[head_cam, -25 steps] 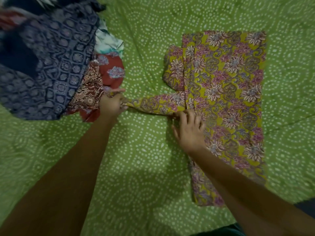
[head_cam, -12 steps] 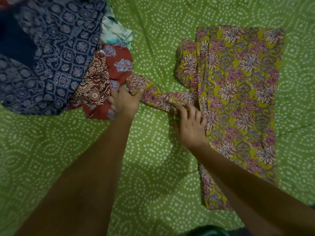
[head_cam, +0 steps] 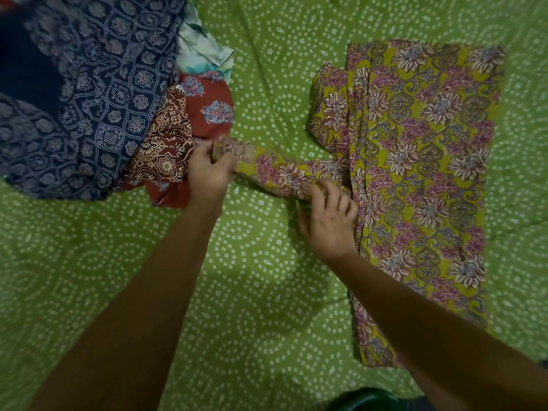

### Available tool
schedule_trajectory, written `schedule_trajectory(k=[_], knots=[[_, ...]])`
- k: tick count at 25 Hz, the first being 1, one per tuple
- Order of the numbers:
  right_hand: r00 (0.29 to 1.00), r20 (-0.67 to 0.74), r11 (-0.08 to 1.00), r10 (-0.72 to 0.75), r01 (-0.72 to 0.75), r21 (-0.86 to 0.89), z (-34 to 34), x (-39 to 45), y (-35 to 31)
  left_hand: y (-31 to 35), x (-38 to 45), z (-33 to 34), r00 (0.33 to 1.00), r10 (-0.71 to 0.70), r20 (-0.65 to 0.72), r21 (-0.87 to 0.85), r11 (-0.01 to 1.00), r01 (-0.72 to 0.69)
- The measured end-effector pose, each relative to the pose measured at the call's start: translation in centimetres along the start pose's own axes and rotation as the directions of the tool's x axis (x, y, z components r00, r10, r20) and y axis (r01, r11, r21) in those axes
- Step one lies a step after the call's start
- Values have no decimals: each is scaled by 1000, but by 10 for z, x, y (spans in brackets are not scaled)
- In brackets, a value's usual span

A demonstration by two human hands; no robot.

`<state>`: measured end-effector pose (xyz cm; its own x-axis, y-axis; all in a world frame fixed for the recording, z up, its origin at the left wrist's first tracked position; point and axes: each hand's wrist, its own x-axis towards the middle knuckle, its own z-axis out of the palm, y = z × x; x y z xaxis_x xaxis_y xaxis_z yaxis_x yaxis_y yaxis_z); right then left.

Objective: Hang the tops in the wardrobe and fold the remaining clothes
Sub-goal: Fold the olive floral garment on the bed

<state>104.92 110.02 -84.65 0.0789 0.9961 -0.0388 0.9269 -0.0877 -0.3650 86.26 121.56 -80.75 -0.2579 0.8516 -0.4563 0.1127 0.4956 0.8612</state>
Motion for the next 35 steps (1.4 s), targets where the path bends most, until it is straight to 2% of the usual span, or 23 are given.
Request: schedule_trajectory(k=[1,2,3,4,5,7,10,12,14,16,22,26,28,30,32,35], knots=[[1000,5,1000,-20,20,-22,1,-2,2,-11,-2,-10,1000,-25,5,161,987,24],[999,17,998,-36,37,-42,3,-5,3,-20,-6,-19,999,-48,4,375,926,43],[999,30,997,-45,46,-53,5,-7,4,-28,-11,-26,998,-57,-25,572,818,61],[998,40,997,-48,50,-57,7,-8,4,-31,-17,-30,998,-3,-56,688,725,41],[998,44,997,-50,53,-56,8,-8,4,-32,-22,-32,992,112,-58,722,691,-36],[997,53,998,-51,54,-39,9,-5,1,-28,-27,-33,945,325,-51,642,735,-218],[996,55,998,-68,69,-12,9,-1,-5,-16,-26,-20,935,340,-100,264,915,-305],[995,37,996,-88,88,-14,9,-1,-7,-5,-25,-9,924,377,-61,110,923,-369],[995,11,994,-100,101,-42,9,0,-8,1,-22,-5,891,454,-10,173,878,-446],[995,-32,993,-96,93,-75,10,2,-8,1,-18,-8,892,452,13,230,867,-442],[977,-155,983,-144,123,-134,10,13,-11,6,-23,-19,888,457,49,128,879,-460],[981,-164,986,-107,84,-143,11,12,-15,9,-26,-18,862,503,68,237,831,-504],[981,-158,983,-112,86,-163,10,8,-19,1,-25,-25,881,439,176,304,827,-473],[982,-125,977,-140,116,-181,12,-1,-21,-12,-25,-39,905,304,298,391,826,-407],[989,-61,977,-132,120,-174,16,-11,-22,-27,-27,-54,898,151,413,444,827,-343],[989,78,975,-125,137,-174,18,-20,-20,-45,-30,-66,892,29,451,498,821,-279]])
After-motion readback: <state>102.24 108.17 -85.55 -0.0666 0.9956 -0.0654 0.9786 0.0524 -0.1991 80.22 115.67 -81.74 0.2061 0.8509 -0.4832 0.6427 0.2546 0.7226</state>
